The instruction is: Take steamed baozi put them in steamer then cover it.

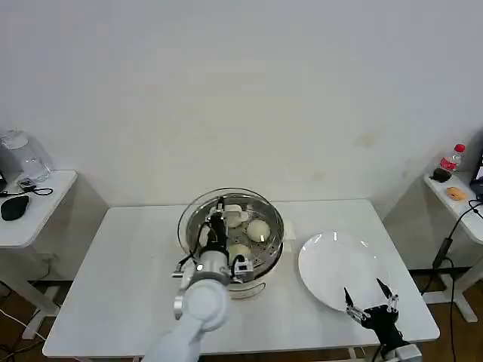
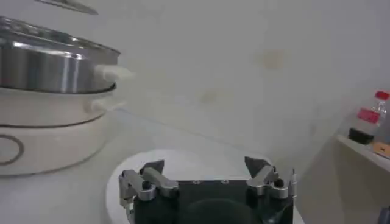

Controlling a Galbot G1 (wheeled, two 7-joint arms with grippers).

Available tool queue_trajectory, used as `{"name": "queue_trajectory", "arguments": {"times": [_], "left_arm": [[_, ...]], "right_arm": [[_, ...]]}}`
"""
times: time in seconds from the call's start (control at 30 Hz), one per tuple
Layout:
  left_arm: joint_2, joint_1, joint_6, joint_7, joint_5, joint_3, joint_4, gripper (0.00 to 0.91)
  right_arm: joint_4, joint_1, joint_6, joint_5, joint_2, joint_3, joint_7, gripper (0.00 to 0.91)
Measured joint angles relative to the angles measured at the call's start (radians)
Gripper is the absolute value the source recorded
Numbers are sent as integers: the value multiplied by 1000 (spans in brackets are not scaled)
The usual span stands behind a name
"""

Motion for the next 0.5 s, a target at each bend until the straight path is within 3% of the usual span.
{"name": "queue_trajectory", "arguments": {"times": [0.5], "left_arm": [[-86, -16, -3, -6, 72, 20, 89, 0]], "right_arm": [[-10, 3, 0, 9, -6, -10, -5, 907]]}}
